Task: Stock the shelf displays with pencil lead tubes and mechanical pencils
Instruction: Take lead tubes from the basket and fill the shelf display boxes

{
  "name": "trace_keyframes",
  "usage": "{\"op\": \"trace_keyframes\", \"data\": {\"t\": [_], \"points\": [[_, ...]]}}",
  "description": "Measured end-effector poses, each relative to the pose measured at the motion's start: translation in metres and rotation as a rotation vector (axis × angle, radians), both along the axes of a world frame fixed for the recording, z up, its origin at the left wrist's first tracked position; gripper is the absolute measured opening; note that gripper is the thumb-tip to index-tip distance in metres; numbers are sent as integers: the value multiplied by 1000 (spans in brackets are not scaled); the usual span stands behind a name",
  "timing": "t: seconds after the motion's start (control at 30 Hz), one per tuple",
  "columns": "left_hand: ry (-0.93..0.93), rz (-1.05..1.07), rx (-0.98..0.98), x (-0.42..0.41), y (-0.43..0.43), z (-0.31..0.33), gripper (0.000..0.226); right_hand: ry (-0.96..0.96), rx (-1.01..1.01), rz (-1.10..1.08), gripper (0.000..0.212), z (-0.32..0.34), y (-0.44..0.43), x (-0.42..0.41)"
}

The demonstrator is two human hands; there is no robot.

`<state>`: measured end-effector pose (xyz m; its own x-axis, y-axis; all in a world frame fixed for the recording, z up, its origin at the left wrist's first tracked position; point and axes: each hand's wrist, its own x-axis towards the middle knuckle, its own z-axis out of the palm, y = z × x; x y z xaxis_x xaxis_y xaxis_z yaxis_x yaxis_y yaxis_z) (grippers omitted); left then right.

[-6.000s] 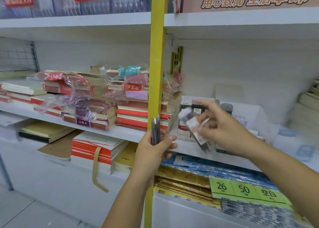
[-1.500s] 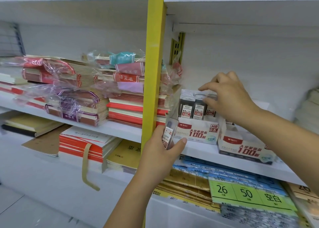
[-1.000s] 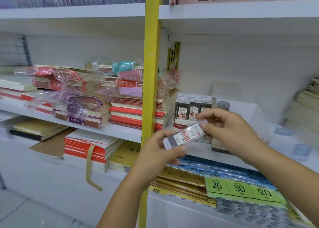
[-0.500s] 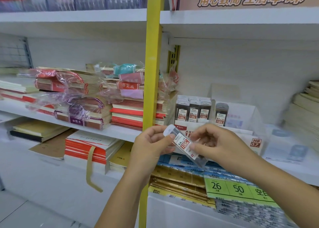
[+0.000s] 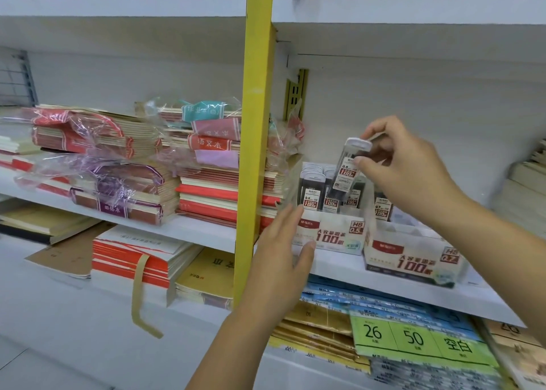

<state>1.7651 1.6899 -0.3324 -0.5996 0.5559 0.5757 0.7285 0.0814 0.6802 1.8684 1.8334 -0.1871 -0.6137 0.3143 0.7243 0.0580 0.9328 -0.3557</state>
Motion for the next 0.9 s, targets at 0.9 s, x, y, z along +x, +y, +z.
{"op": "trace_keyframes", "data": {"t": [0.9], "points": [[58,-38,-142,43,-50,-77,37,-96,-275,319,17,-101,-46,92]]}}
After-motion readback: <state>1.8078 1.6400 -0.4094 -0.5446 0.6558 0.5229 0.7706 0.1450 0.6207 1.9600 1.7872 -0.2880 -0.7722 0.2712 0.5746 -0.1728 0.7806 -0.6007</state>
